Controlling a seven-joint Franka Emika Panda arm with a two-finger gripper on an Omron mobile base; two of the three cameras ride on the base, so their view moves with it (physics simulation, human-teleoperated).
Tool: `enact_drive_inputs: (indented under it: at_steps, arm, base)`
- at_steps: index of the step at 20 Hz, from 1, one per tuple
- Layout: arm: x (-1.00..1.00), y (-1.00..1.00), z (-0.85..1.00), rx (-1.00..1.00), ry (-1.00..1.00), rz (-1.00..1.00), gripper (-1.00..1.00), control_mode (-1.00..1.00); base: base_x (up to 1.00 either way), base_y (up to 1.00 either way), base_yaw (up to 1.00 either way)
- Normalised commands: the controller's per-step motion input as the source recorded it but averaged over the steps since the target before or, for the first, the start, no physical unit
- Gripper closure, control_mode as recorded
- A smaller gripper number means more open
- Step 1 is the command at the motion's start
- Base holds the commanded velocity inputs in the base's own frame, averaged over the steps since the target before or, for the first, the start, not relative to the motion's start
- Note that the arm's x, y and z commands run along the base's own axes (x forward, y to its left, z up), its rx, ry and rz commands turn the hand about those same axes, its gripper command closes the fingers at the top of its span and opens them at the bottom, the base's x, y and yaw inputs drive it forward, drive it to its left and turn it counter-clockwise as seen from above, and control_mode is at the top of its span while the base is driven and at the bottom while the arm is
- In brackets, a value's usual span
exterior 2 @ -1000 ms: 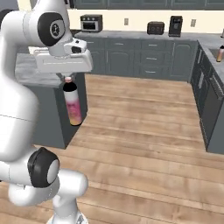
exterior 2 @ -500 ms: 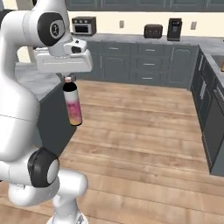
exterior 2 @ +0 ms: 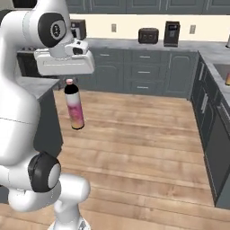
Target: Place the large bottle from the dining counter next to the other large bottle outside the sink, and place the small bottle from the dining counter next to the other small bottle inside the sink.
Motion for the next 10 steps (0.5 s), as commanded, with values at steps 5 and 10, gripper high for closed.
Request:
enact_drive_inputs:
  at_steps: [5,10]
  arm:
    - [0.0,0.0,0.0,0.0,0.0,0.0,1.0,1.0]
    - [0.0,0.0,0.0,0.0,0.0,0.0,1.0,1.0]
  base:
    - [1.0,-0.44,-0.07]
    - [1.0,-0.44,-0.08]
